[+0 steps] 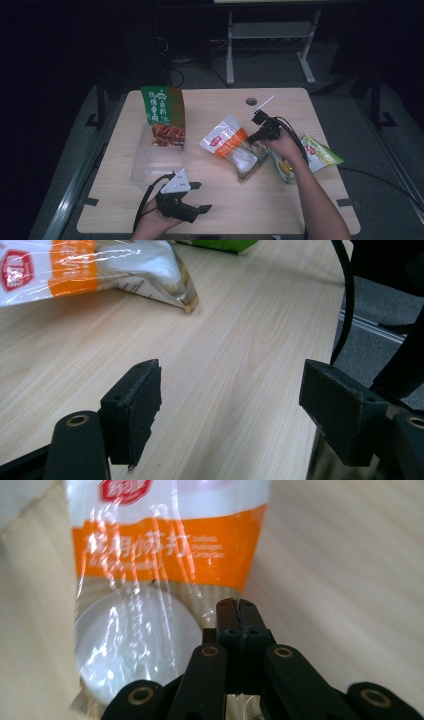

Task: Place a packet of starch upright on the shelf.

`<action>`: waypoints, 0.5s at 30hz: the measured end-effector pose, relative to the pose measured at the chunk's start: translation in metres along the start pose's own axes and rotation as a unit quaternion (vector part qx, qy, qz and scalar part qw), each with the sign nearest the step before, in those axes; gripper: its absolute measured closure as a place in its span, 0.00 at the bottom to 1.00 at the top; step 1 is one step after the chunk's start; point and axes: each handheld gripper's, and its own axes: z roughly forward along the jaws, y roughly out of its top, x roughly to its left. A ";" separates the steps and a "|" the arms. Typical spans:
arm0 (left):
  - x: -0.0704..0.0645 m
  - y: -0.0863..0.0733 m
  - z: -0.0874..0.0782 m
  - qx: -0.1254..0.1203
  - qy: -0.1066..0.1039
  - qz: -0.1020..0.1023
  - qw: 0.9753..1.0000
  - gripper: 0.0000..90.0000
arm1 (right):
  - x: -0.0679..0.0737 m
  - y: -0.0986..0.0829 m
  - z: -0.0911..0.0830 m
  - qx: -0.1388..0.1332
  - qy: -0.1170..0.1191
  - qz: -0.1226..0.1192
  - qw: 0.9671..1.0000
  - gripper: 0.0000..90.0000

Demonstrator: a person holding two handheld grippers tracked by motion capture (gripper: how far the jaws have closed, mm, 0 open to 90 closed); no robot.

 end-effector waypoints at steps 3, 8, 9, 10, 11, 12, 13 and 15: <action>0.001 0.000 0.000 0.001 0.001 0.001 1.000 0.27 | 0.002 -0.007 -0.003 -0.004 0.010 -0.001 1.000 0.98; 0.002 0.002 0.002 0.000 -0.001 0.001 1.000 0.27 | -0.005 -0.004 0.003 -0.003 0.025 0.009 1.000 0.72; 0.002 0.002 0.003 0.001 -0.003 -0.001 1.000 0.27 | -0.006 -0.001 0.006 -0.003 0.028 0.015 0.999 0.65; 0.002 0.003 0.004 0.002 -0.004 -0.002 1.000 0.27 | -0.007 0.003 0.010 0.000 0.037 0.030 0.999 0.60; 0.002 0.003 0.005 0.002 -0.006 -0.003 1.000 0.27 | -0.008 0.006 0.013 0.000 0.041 0.035 0.999 0.58; 0.002 0.003 0.005 0.004 -0.006 0.000 1.000 0.27 | -0.008 0.008 0.016 -0.007 0.045 0.034 0.998 0.57; 0.002 0.003 0.006 0.004 -0.006 0.002 1.000 0.27 | -0.008 0.010 0.018 -0.008 0.049 0.036 0.998 0.57; 0.002 0.003 0.006 0.004 -0.007 0.001 1.000 0.27 | -0.007 0.013 0.025 -0.002 0.053 0.034 0.998 0.65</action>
